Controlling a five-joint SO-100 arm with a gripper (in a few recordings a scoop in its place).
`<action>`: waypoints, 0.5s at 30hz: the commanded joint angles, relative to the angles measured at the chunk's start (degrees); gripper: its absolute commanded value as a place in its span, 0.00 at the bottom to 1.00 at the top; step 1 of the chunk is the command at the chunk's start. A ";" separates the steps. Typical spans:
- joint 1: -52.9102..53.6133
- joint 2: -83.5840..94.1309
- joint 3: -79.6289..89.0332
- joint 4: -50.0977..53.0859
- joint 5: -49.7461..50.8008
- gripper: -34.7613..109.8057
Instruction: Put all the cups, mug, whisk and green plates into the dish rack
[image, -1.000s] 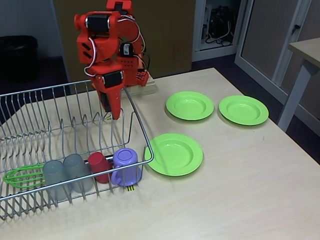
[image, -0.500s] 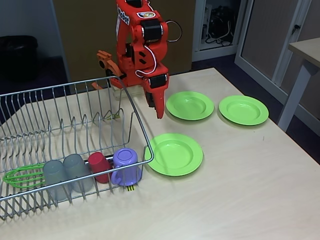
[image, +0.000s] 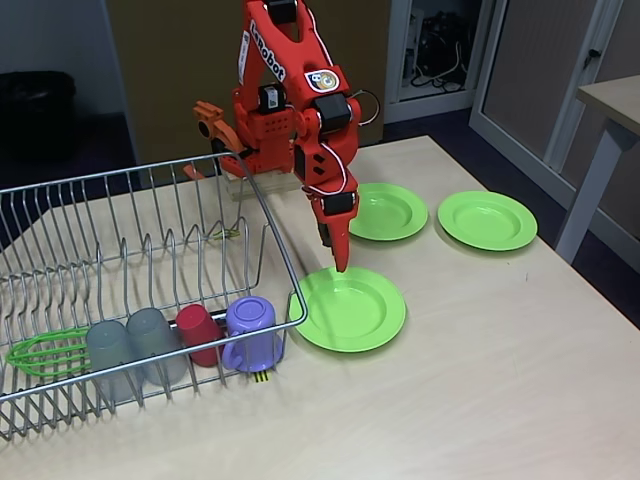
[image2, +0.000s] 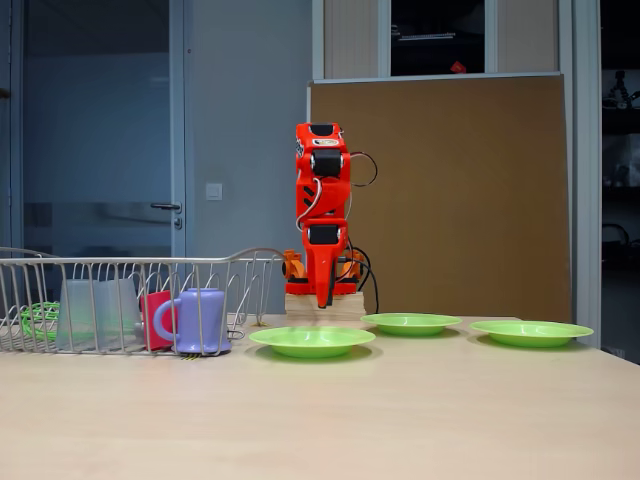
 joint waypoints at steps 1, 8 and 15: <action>-1.49 -2.29 0.44 -3.96 1.58 0.45; -1.14 -8.61 0.00 -9.93 2.02 0.45; -0.44 -11.34 -1.05 -10.55 2.29 0.44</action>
